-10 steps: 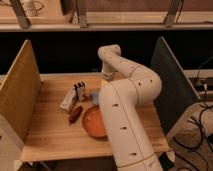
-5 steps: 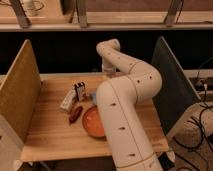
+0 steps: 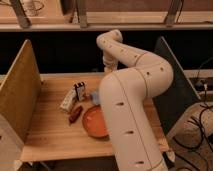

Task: Place the ceramic cup over the eraser

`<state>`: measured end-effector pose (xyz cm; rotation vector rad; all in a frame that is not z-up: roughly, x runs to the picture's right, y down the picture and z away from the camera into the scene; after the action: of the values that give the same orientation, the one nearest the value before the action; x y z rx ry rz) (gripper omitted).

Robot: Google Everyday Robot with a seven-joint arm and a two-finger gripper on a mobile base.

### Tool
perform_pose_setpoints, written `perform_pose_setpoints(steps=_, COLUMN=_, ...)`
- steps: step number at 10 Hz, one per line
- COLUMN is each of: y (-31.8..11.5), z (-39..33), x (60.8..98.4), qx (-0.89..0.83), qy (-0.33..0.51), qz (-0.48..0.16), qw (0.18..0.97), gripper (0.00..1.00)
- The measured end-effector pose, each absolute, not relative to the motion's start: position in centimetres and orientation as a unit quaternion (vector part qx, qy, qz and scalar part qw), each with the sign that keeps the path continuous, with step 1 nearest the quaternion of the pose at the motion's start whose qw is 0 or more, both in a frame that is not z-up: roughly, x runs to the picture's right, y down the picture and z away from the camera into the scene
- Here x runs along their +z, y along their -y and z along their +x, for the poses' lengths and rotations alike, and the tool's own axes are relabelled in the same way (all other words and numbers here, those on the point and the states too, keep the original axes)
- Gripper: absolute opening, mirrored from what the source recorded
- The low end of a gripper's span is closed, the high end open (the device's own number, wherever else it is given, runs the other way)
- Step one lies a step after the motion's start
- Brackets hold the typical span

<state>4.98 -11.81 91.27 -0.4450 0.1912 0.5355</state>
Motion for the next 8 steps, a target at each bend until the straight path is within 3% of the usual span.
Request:
perform_pose_setpoints(steps=5, y=16.1, z=1.0, x=85.1, qx=0.232, qy=-0.033, qz=-0.163, qw=0.958, gripper=0.0)
perform_pose_setpoints(steps=8, y=16.0, z=-2.1, x=82.7, qx=0.197, qy=-0.005, qz=-0.162, qw=0.967, gripper=0.0)
